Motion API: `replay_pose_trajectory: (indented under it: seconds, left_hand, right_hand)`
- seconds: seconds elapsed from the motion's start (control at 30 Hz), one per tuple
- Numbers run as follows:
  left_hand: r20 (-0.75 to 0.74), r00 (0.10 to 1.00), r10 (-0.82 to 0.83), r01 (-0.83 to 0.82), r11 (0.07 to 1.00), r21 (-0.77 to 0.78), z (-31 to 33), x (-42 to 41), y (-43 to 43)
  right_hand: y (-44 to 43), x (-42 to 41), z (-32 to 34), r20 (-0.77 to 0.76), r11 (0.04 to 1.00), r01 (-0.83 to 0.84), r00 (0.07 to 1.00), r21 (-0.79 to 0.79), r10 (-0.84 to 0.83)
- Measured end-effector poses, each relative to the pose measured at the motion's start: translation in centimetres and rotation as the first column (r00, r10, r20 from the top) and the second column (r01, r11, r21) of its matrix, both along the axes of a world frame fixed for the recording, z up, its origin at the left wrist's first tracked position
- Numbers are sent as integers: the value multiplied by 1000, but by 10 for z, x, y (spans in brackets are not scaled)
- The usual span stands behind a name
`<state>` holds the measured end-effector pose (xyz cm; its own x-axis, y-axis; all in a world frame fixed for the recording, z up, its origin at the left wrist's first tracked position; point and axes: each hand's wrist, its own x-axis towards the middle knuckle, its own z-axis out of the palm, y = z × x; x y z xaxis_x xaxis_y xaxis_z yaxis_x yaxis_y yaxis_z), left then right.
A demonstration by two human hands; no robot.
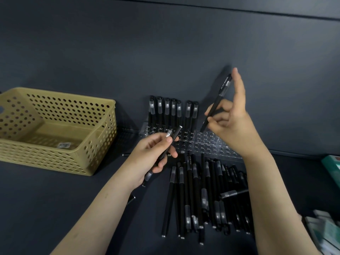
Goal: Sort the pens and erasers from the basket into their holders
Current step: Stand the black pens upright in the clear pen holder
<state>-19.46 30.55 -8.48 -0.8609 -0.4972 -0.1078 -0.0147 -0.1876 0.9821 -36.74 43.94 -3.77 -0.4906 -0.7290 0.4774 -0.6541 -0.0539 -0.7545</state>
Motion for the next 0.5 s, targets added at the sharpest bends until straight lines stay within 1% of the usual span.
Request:
replay_pose_trajectory:
  seconds: [0.1, 0.27, 0.5]
  left_hand:
    - [2, 1000, -5, 5, 1000, -4, 1, 0, 0]
    - [-6, 1000, -13, 13, 1000, 16, 2, 0, 0]
    - [27, 1000, 0, -1, 999, 46, 3, -3, 1]
  right_hand:
    - [0, -3, -4, -31, 999, 32, 999, -33, -33]
    - [-3, -8, -11, -187, 986, 167, 968, -25, -169]
    - [-9, -5, -18, -222, 968, 251, 945, 14, -241]
